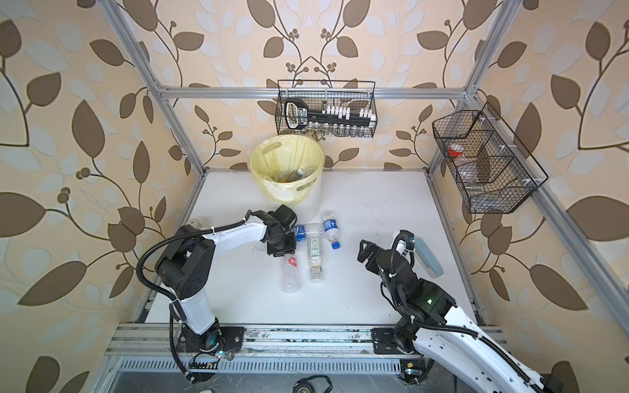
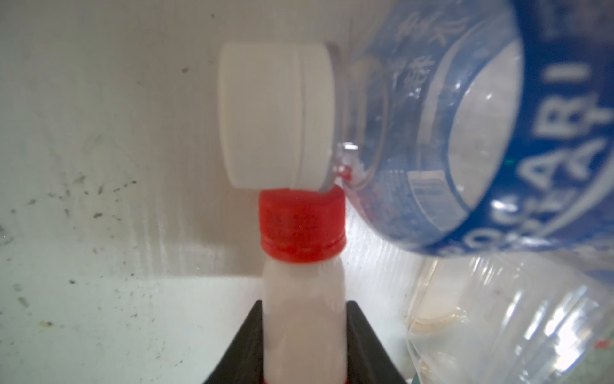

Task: Throw the plastic bottles in the bin
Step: Pick up the plastic bottle from the center of the table.

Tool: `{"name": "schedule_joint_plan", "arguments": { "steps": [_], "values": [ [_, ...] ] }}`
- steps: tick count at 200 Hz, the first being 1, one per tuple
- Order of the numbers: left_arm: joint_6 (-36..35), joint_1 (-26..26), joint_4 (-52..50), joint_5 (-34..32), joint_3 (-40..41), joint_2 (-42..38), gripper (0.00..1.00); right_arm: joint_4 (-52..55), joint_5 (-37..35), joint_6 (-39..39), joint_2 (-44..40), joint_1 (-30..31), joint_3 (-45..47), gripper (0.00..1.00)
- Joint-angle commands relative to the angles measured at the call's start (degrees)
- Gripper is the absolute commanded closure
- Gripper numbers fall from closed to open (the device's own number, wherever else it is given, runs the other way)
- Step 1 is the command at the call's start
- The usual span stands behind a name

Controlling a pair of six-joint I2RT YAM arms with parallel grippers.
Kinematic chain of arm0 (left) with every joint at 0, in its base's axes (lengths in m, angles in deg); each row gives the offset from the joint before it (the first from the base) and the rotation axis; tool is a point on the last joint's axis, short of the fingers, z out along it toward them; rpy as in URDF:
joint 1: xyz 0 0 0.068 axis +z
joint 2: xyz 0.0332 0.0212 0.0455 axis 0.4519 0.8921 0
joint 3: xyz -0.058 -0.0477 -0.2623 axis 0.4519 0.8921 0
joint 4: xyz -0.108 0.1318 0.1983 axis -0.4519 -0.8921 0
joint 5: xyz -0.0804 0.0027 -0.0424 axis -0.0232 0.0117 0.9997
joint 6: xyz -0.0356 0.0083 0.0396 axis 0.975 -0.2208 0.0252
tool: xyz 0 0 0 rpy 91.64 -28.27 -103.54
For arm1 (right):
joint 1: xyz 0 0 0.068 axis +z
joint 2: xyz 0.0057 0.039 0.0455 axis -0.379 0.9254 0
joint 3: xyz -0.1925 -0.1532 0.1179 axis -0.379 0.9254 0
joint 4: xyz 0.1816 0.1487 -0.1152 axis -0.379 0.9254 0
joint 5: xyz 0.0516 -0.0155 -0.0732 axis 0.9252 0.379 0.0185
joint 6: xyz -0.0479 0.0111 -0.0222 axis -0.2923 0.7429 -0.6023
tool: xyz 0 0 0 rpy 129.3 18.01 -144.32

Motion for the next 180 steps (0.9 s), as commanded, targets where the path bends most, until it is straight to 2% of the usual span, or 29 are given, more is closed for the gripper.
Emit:
{"name": "schedule_joint_plan", "arguments": {
  "steps": [1, 36, 89, 148, 180],
  "values": [
    [-2.42, -0.32, -2.75, -2.17, -0.24, -3.97, 0.65, 0.76, -1.25, 1.0, -0.48, 0.4, 0.67, 0.0],
    [-4.11, -0.38, -4.98, -1.47, 0.02, -6.09, 0.67, 0.66, -1.35, 1.2, -0.39, 0.56, 0.78, 0.0],
    [-2.15, -0.36, -4.45, 1.26, 5.0, -13.44, 0.63, -0.45, -1.36, 0.92, 0.61, 0.65, 0.58, 0.0],
    [-3.71, -0.11, -5.1, -1.67, 5.54, -16.8, 0.61, -1.55, -0.94, 1.22, 2.38, 1.3, 0.64, 0.0],
    [-4.17, 0.73, -6.31, -6.33, 6.35, -19.92, 0.61, -0.91, -1.08, 2.16, 2.7, 1.44, 0.97, 0.0]
  ]
}}
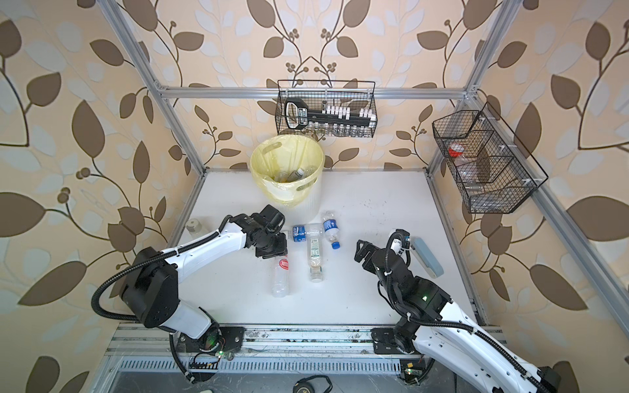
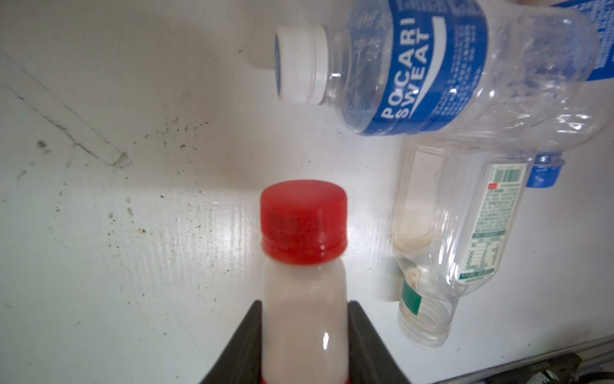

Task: Throw the plastic bottles in the bin
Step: Pick up the plastic bottle from the center of the table.

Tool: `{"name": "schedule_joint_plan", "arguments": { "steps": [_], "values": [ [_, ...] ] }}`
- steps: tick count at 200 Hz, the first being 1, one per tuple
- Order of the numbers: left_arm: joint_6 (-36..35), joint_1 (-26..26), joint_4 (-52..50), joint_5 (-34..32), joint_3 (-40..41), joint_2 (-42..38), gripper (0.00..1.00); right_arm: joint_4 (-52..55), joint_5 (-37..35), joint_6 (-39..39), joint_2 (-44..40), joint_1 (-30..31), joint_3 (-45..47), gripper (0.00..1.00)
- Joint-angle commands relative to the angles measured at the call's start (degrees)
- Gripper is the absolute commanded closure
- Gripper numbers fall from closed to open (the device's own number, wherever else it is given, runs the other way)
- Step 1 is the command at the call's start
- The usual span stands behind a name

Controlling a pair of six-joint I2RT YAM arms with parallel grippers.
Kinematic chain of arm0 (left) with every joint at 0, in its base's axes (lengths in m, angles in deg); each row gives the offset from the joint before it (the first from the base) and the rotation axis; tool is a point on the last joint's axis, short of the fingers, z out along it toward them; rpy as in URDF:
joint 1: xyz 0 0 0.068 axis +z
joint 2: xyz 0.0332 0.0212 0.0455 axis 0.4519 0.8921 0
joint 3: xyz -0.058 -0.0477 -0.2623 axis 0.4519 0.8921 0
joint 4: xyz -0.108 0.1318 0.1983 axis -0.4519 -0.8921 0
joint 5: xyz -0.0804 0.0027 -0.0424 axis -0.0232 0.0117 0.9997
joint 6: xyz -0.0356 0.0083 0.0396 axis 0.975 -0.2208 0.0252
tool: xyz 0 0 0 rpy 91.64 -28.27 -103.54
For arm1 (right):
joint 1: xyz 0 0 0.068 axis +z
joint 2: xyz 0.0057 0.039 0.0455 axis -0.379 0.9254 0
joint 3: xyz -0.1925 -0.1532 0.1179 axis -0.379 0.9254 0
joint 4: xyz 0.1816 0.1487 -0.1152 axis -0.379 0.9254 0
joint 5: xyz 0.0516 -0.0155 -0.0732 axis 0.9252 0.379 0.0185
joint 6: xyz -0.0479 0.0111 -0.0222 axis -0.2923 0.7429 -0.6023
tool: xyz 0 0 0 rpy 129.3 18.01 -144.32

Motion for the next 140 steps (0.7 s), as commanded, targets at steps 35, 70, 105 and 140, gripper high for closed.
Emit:
{"name": "schedule_joint_plan", "arguments": {
  "steps": [35, 70, 105, 140],
  "values": [
    [-2.41, 4.96, -6.3, -3.78, -2.24, -3.89, 0.64, 1.01, -1.19, 2.52, 0.76, 0.8, 1.26, 0.0],
    [-2.05, 11.17, -7.85, -0.29, -2.57, -3.97, 0.65, 1.99, -2.65, 3.79, 0.14, 1.47, 1.6, 0.0],
    [-1.83, 14.04, -6.83, 0.39, -1.06, -8.48, 0.65, 1.96, -2.8, 4.23, 0.2, 1.71, 1.87, 0.0],
    [-2.44, 18.2, -6.53, 4.09, -3.44, -8.84, 0.64, 2.36, -3.0, 5.27, -0.24, 2.13, 2.36, 0.0]
  ]
}}
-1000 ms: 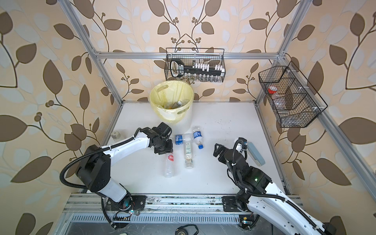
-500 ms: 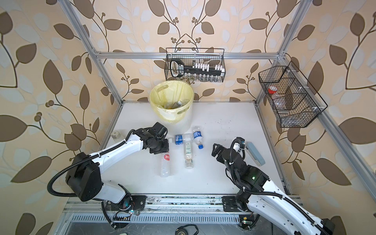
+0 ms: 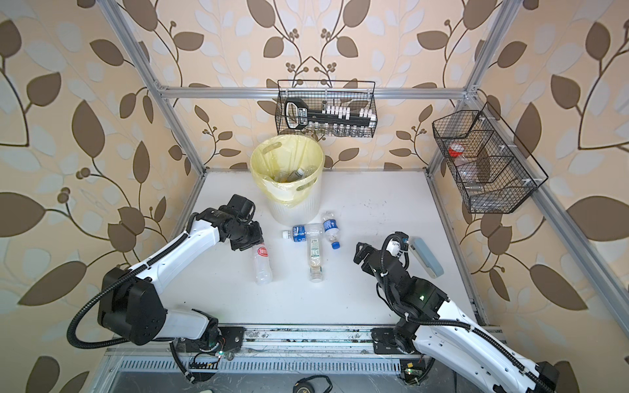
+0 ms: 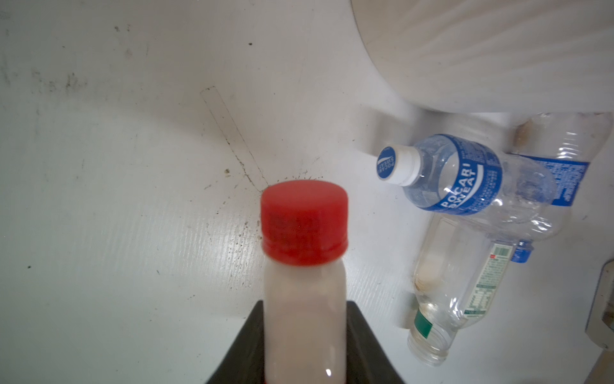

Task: Throw the plastic bottles in the bin
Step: Pick up the plastic bottle from the center of the table.

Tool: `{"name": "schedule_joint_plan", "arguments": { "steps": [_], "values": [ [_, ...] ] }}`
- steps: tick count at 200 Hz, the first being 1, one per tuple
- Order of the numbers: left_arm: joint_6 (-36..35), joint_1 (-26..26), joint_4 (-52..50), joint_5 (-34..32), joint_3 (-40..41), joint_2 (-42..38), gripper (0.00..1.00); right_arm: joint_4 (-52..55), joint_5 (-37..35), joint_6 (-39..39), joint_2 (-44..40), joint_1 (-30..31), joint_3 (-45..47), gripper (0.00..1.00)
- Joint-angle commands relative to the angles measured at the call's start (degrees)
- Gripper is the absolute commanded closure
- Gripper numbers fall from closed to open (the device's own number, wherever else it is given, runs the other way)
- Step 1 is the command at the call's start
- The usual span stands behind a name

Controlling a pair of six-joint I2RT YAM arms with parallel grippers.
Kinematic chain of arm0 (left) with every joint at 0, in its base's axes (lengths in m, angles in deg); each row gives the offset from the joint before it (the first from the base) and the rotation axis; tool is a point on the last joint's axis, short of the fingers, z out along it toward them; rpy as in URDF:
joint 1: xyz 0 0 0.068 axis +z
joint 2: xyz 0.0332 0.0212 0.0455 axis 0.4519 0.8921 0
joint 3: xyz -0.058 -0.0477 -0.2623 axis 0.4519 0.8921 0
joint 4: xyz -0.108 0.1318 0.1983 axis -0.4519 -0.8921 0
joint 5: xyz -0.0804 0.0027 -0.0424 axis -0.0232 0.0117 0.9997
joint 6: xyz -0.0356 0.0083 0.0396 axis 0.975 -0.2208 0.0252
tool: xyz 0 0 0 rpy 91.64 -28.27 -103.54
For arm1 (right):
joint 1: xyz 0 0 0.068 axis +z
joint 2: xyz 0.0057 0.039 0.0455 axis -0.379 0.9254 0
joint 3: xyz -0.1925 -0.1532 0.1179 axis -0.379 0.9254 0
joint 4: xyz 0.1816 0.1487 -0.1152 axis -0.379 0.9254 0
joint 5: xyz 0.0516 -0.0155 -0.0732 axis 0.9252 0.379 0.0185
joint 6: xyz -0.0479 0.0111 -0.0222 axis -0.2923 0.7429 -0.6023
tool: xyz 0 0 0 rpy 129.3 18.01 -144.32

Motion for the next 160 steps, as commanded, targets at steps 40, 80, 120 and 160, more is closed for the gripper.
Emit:
{"name": "schedule_joint_plan", "arguments": {
  "steps": [40, 80, 120, 160],
  "values": [
    [-2.49, 9.76, -1.69, 6.03, -4.4, -1.6, 0.64, 0.81, -1.81, 2.62, -1.1, 0.46, 2.22, 0.0],
    [-6.32, 15.12, -2.24, 8.62, -7.14, -1.18, 0.67, -1.27, -1.32, 2.66, 0.64, 0.6, 2.84, 0.0],
    [-11.74, 17.15, 0.91, 3.52, -9.12, -4.27, 0.66, -3.14, -0.64, 2.14, 2.88, 0.82, 3.06, 0.0],
    [-15.32, 18.71, -2.43, 8.52, -13.62, -2.13, 0.65, -4.38, -0.43, 1.87, 3.97, 1.29, 3.27, 0.0]
  ]
}}
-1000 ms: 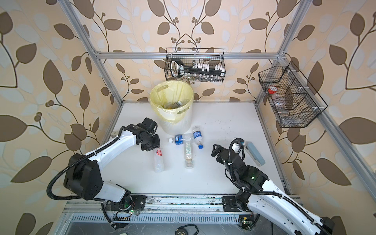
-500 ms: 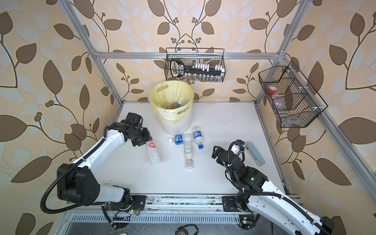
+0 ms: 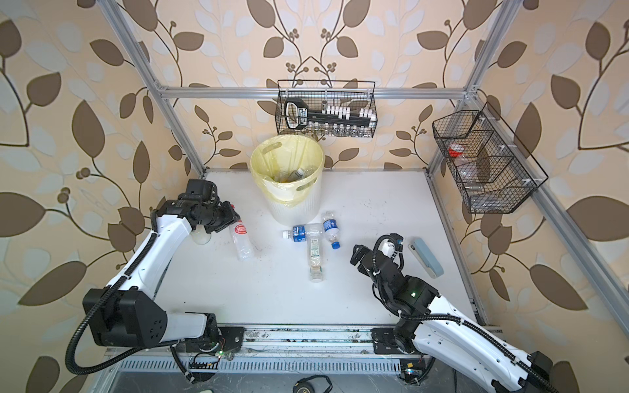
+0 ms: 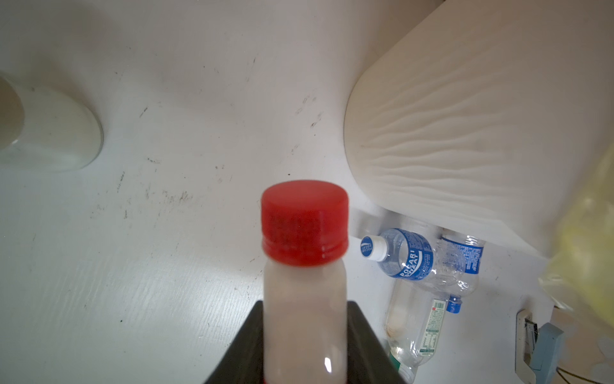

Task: Throw the plastic bottles in the bin
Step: Pick up the plastic bottle from the center of the table, then throw the plastic bottle into the trash bin.

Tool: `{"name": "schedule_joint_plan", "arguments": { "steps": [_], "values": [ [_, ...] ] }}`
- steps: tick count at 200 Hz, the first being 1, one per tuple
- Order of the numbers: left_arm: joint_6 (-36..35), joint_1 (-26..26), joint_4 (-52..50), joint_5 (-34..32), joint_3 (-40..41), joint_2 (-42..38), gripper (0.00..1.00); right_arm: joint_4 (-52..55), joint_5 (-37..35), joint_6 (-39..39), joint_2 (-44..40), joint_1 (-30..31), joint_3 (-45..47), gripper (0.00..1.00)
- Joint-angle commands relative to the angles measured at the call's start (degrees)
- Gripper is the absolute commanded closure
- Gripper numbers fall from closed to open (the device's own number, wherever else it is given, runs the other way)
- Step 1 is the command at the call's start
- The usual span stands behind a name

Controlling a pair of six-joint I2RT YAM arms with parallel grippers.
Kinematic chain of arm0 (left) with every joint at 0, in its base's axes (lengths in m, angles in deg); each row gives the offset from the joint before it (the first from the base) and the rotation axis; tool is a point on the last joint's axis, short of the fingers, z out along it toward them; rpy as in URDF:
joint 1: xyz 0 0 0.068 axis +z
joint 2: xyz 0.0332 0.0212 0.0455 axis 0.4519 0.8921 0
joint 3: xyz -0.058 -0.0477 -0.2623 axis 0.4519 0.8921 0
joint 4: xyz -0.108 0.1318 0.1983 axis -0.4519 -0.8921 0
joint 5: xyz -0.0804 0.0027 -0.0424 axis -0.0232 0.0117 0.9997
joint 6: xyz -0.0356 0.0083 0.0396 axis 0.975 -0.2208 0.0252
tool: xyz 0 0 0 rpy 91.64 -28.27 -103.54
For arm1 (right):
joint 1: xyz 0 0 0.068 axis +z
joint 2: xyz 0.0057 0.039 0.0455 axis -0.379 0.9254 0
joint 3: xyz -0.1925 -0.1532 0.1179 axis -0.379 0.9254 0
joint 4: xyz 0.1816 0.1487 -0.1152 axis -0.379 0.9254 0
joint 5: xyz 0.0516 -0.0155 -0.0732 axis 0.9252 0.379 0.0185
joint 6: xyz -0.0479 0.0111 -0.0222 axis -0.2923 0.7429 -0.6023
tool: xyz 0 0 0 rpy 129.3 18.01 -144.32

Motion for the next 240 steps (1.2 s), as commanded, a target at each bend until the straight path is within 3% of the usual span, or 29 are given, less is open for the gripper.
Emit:
{"name": "schedule_joint_plan", "arguments": {
  "steps": [1, 49, 99, 201, 240],
  "values": [
    [-4.79, 1.42, -2.33, 4.03, -4.83, 0.63, 0.65, -1.19, -0.31, 0.26, 0.3, 0.62, 0.85, 0.0],
    [-5.69, 4.89, -6.89, 14.02, -11.79, 7.53, 0.71, -1.32, -0.35, 0.69, 0.47, 1.38, 1.57, 0.0],
    [-4.93, 8.57, -10.32, 20.26, -20.84, 11.86, 0.71, -1.47, -0.8, 0.82, 0.56, 2.05, 1.77, 0.0],
    [3.43, 14.11, -4.85, 26.96, -30.68, 9.35, 0.68, -1.63, -1.14, 0.87, 0.58, 2.36, 2.02, 0.0],
    [3.84, 16.2, -1.5, 27.15, -28.13, 6.16, 0.69, -2.27, -1.07, 0.61, 0.57, 2.42, 2.22, 0.0]
  ]
}}
